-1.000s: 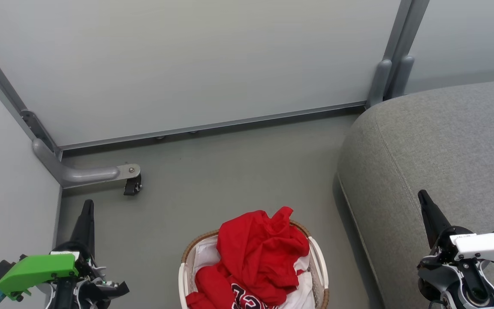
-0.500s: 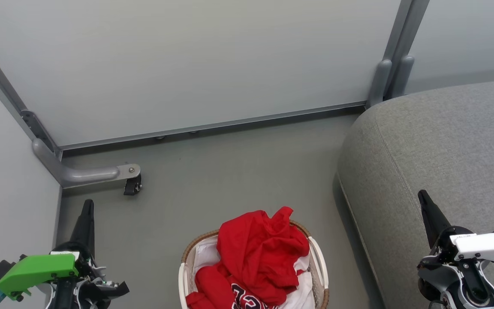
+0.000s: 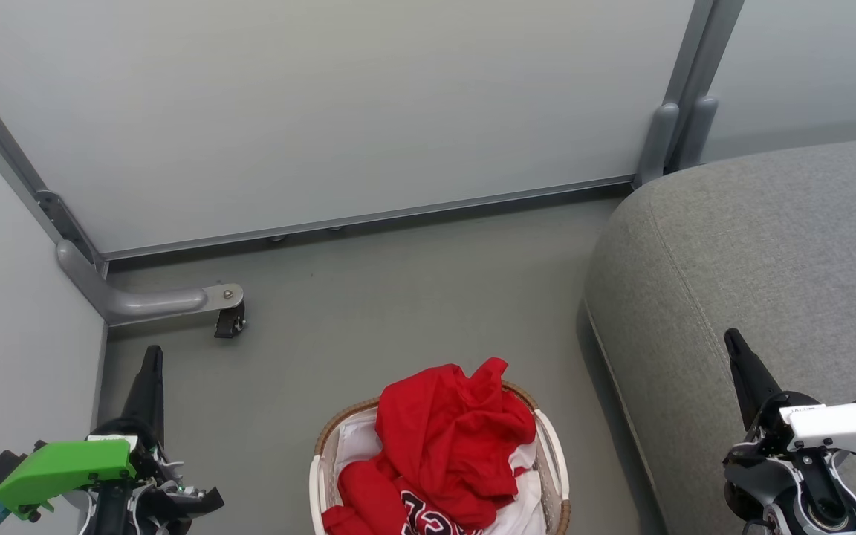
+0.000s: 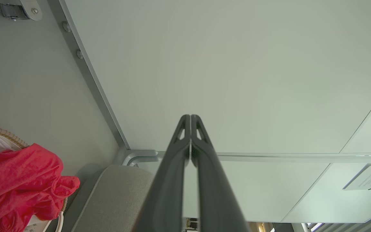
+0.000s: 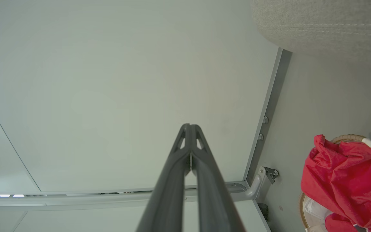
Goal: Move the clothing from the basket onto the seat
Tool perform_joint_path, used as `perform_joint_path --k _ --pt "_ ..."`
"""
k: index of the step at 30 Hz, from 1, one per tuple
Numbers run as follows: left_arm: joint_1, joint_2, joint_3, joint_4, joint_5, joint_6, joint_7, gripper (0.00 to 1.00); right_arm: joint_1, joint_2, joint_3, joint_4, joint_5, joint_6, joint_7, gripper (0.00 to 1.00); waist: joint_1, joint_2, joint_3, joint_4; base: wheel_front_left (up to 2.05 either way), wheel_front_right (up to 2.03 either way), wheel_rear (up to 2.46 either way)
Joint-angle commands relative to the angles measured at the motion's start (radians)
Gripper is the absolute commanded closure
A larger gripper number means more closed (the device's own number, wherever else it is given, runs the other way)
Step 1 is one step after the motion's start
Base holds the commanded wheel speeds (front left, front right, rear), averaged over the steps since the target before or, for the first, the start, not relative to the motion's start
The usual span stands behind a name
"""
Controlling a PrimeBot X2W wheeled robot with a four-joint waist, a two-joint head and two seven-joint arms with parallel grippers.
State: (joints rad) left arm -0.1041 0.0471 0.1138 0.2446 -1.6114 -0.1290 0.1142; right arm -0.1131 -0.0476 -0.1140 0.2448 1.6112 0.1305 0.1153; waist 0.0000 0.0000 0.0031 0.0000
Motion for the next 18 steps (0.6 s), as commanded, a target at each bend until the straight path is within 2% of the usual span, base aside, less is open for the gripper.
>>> perform_joint_path --k 1,9,10,11,12,13,14,18 --pt "-0.010 0.007 0.002 -0.001 -0.003 -0.004 0.002 1.00 0.012 -0.006 -0.001 -0.003 0.003 0.000 0.000 1.00 0.0000 0.0000 0.000 0.000 0.00 0.00 0.00" --pt "-0.010 0.007 0.002 -0.001 -0.003 -0.004 0.002 1.00 0.012 -0.006 -0.001 -0.003 0.003 0.000 0.000 1.00 0.0000 0.0000 0.000 0.000 0.00 0.00 0.00" --pt "0.000 0.000 0.000 0.000 0.000 0.000 0.000 0.00 0.000 0.000 0.000 0.000 0.000 0.000 0.000 0.00 0.0000 0.0000 0.000 0.000 0.00 0.00 0.00" --pt "0.001 -0.001 -0.001 0.003 0.000 0.000 -0.001 1.00 0.001 0.001 0.001 0.003 0.000 0.000 -0.001 1.00 0.0000 0.0000 0.000 0.000 0.00 0.00 0.00" --pt "0.006 -0.003 -0.001 0.015 0.000 0.000 -0.001 0.00 0.003 0.004 0.001 0.013 0.000 0.000 0.000 0.00 0.0000 0.0000 0.000 0.000 0.00 0.00 0.00" --pt "0.011 -0.004 -0.003 0.021 0.001 0.000 -0.002 1.00 0.006 0.006 0.003 0.019 -0.001 0.000 -0.002 1.00 0.0000 0.0000 0.000 0.000 0.00 0.00 0.00" --pt "0.021 -0.008 -0.003 0.032 0.000 0.001 -0.001 0.00 0.014 0.011 0.003 0.032 0.000 0.000 0.000 0.00 0.0000 0.0000 0.000 0.000 0.00 0.00 0.00" --pt "0.026 -0.007 -0.023 0.034 0.009 0.001 -0.020 0.00 0.019 0.011 0.015 0.035 -0.007 0.000 -0.020 0.00 0.0000 0.0000 0.000 0.000 0.00 0.00 0.00"
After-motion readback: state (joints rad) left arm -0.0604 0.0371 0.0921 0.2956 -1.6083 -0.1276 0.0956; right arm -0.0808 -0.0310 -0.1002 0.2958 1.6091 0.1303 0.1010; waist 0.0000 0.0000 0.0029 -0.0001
